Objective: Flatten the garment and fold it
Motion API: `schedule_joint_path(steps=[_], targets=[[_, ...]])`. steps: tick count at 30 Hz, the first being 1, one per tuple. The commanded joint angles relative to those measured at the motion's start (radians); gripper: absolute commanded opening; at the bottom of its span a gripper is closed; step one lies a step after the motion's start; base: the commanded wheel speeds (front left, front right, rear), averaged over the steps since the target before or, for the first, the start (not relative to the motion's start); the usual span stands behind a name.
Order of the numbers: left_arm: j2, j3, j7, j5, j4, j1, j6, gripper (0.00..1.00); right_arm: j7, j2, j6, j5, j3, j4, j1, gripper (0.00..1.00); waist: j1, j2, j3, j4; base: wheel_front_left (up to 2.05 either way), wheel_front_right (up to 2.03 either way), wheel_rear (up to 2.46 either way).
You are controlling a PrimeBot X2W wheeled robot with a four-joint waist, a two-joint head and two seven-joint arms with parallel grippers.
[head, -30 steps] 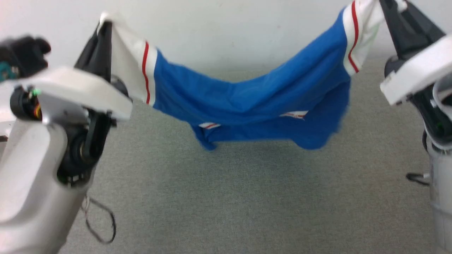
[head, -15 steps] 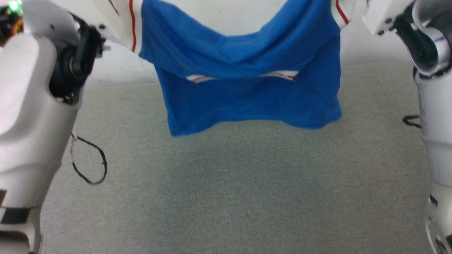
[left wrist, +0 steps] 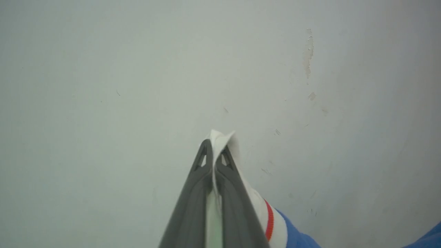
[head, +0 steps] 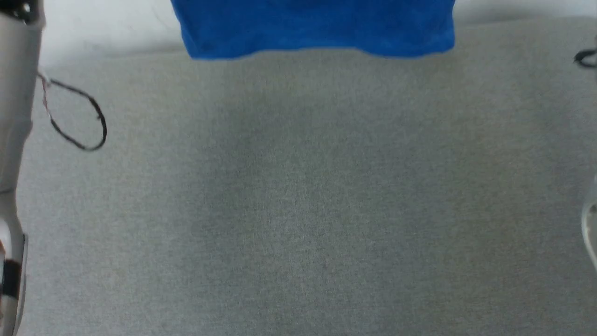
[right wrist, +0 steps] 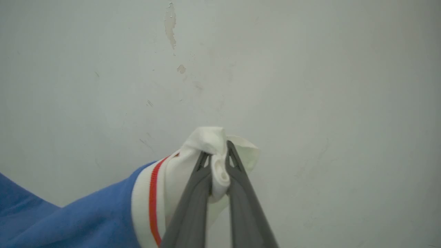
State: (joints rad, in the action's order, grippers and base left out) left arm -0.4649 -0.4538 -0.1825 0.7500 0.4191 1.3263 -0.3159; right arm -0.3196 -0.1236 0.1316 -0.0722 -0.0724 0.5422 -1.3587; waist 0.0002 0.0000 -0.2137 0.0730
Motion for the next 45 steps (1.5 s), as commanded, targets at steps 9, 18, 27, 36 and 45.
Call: schedule_joint_path(steps=[9, 18, 27, 36, 45], targets=[[0.085, 0.065, 0.18, 0.032, 0.062, 0.179, 0.103, 0.0, 0.09, -0.016, -0.001, 0.144, 0.099, 0.081, -0.175, 0.0, -0.0002, 0.0, -0.363, -0.049, 0.0, 0.0, 0.0], [0.095, 0.115, 0.303, 0.082, 0.117, 0.223, 0.22, 0.0, 0.156, -0.041, -0.001, 0.202, 0.144, 0.096, -0.229, 0.0, -0.0002, 0.0, -0.539, -0.072, 0.0, 0.0, 0.0], [0.09, 0.147, 0.286, 0.168, 0.2, 0.135, 0.286, 0.0, 0.191, -0.046, -0.001, 0.148, 0.119, 0.117, -0.147, 0.0, -0.0002, 0.0, -0.564, -0.081, 0.0, 0.0, 0.0], [0.041, 0.176, 0.159, 0.248, 0.124, -0.027, 0.243, 0.0, 0.148, -0.08, -0.001, -0.017, 0.084, 0.002, 0.02, 0.0, -0.0002, 0.0, -0.481, -0.074, 0.0, 0.0, 0.0], [-0.004, 0.22, 0.101, 0.33, -0.111, -0.412, 0.142, 0.0, 0.052, -0.103, -0.001, -0.168, 0.125, -0.239, 0.387, 0.0, -0.0002, 0.0, -0.321, -0.053, 0.0, 0.0, 0.0]])
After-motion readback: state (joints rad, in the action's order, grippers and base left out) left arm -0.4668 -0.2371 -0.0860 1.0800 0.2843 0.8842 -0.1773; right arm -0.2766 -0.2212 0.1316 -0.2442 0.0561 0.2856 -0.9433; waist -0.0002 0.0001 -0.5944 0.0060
